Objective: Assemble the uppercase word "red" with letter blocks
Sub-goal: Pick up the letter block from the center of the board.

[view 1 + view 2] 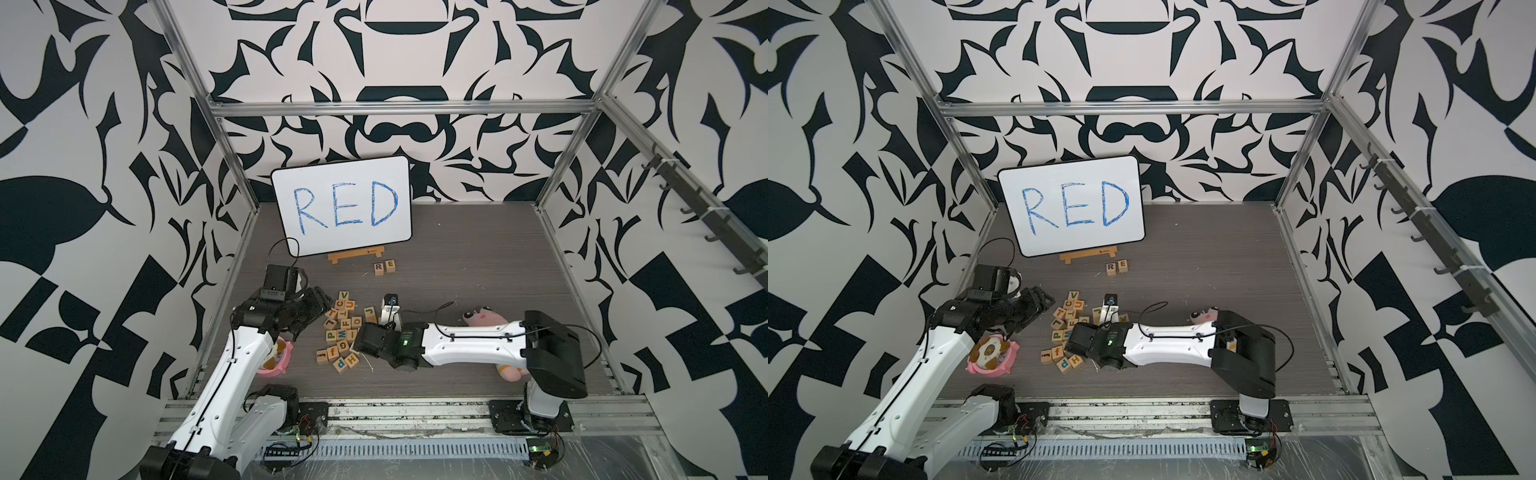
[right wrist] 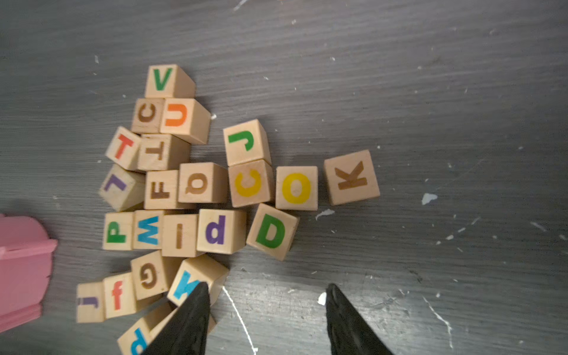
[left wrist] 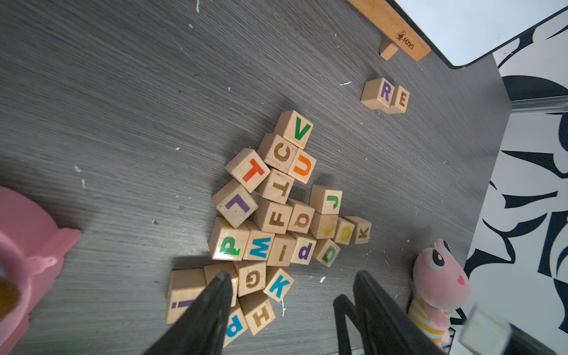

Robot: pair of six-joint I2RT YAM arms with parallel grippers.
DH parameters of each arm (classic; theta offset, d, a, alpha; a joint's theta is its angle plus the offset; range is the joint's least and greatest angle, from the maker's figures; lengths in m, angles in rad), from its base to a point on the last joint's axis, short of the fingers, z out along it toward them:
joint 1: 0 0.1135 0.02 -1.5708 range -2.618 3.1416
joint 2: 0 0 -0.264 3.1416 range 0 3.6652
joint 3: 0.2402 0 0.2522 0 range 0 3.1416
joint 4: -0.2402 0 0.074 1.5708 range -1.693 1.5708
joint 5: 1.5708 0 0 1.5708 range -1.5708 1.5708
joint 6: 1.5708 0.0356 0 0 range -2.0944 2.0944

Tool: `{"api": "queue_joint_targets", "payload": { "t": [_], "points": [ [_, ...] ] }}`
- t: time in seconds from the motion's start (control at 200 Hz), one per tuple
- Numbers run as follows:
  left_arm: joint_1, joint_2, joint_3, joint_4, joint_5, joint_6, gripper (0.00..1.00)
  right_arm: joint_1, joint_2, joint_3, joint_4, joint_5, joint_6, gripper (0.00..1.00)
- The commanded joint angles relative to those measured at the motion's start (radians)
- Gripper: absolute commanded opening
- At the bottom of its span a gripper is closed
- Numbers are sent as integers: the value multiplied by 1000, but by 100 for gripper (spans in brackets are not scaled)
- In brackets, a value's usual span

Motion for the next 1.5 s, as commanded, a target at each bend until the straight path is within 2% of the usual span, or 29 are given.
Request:
{"api": "queue_joint_targets", "payload": {
  "t": [0.0, 0.18, 0.445, 0.765, 1.495],
  "points": [
    [0, 0, -1, -10, 11, 9, 67, 7, 17, 68, -44, 28, 75, 56],
    [0, -2, -1, -10, 8, 9, 67, 6, 54, 87, -48, 40, 75, 51],
    [0, 0, 0, -11, 8, 9, 67, -2, 114, 141, -60, 53, 65, 51],
    [0, 1, 0, -11, 6, 9, 68, -23, 156, 171, -75, 60, 63, 47],
    [0, 4, 0, -11, 7, 9, 68, -40, 133, 166, -95, 91, 29, 45]
  ]
}}
